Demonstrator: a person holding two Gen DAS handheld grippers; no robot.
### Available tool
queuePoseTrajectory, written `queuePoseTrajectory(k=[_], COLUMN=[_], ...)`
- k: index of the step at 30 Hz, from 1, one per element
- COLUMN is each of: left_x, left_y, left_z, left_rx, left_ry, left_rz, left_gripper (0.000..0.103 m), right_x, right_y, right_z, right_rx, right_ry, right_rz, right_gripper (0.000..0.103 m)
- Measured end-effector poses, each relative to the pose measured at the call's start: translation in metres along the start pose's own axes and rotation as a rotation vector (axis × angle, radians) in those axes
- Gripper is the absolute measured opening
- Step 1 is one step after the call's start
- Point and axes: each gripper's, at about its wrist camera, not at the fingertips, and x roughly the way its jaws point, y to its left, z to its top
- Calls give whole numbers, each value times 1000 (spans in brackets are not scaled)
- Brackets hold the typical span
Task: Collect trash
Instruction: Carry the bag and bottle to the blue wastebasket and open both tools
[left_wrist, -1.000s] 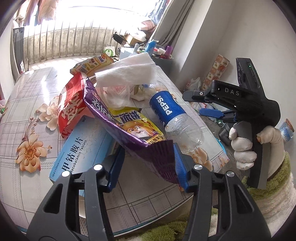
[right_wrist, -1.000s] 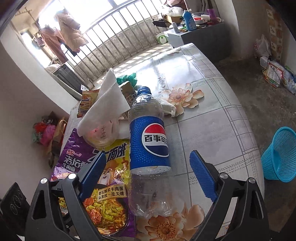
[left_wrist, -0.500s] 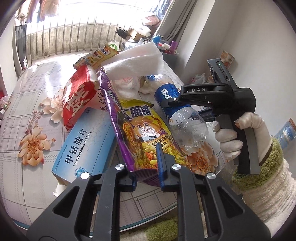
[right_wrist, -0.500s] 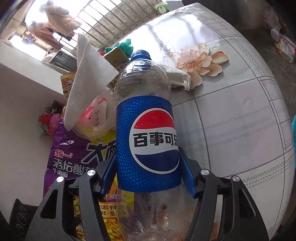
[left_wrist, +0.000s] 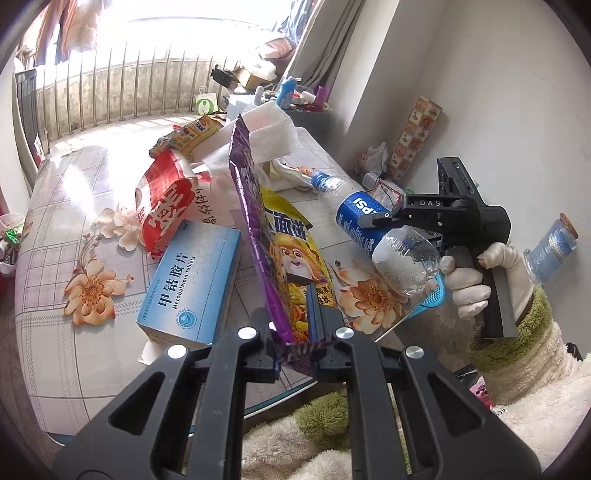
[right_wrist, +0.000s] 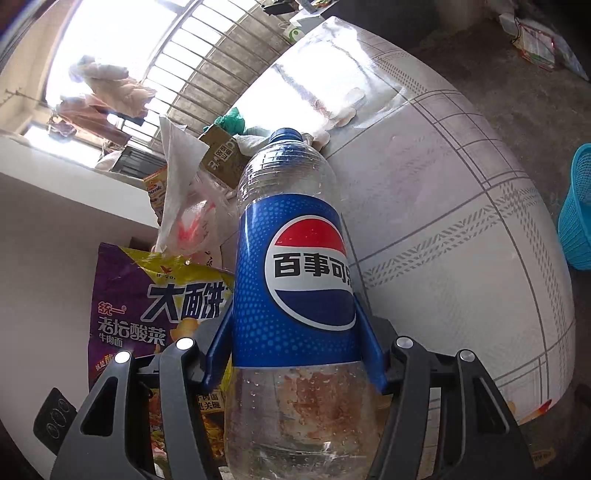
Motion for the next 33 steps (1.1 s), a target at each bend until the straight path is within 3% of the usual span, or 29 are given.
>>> queuePoseTrajectory(k=[8,14,18,23,27,33], left_x=[-23,12,73,161,234,352], left_y=[-27,-80,-127,-202,-271,-351], left_z=[21,74,118,155,151,120], left_rx=[81,197,286,392,552,702], left_ry=[-77,-50,81,267,367,563], left_rz=[-71,-197,-276,-367,-357,-364], left_gripper=[9,9,9,9,9,9], right_x=[-54,-137,-186,-213,-206,-181], right_y=[-31,-64,-96,-150,-190,-265], right_z=[-27,-34,-42,-48,-48,-37], right_rx=[95,146,203,318,433,661], right_ry=[-147,-390,-535,-618,-628,-609], right_rz=[115,99,35,8,7,-8], right_gripper=[57,57,57,57,58,58])
